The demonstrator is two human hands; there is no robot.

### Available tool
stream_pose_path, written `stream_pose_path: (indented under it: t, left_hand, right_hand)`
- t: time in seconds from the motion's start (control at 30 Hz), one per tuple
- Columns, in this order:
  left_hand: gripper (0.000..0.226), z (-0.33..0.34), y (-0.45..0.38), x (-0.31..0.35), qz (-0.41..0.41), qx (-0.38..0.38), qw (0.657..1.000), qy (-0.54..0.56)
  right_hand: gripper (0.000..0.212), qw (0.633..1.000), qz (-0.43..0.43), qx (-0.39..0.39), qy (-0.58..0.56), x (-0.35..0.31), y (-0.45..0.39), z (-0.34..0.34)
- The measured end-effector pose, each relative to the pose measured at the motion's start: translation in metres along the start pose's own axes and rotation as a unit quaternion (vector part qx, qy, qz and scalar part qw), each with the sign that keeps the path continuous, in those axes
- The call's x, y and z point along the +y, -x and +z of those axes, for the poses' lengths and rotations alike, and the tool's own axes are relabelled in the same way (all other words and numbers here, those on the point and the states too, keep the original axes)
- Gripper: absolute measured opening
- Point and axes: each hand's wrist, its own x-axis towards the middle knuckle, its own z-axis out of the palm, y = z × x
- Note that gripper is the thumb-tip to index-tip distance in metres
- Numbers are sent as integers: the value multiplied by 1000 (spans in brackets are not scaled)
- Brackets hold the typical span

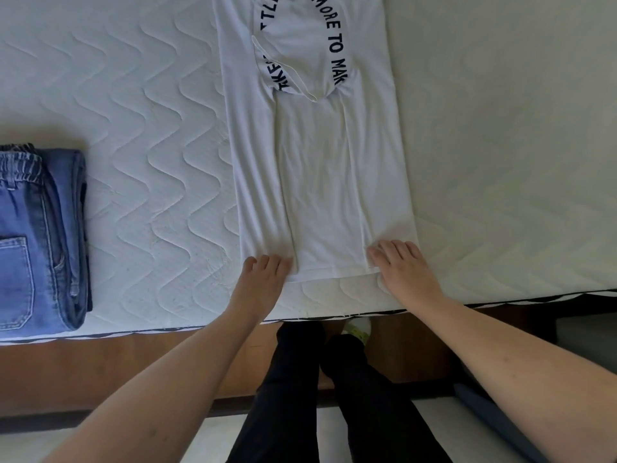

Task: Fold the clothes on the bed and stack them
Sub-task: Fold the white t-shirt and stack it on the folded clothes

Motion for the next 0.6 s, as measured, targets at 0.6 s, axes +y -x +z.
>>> stream_pose_path:
  t: [0.6]
  left_hand:
    - [39, -15, -18, 23, -149, -27, 981, 122]
  right_hand:
    - [20, 998, 61, 4, -12, -15, -13, -2]
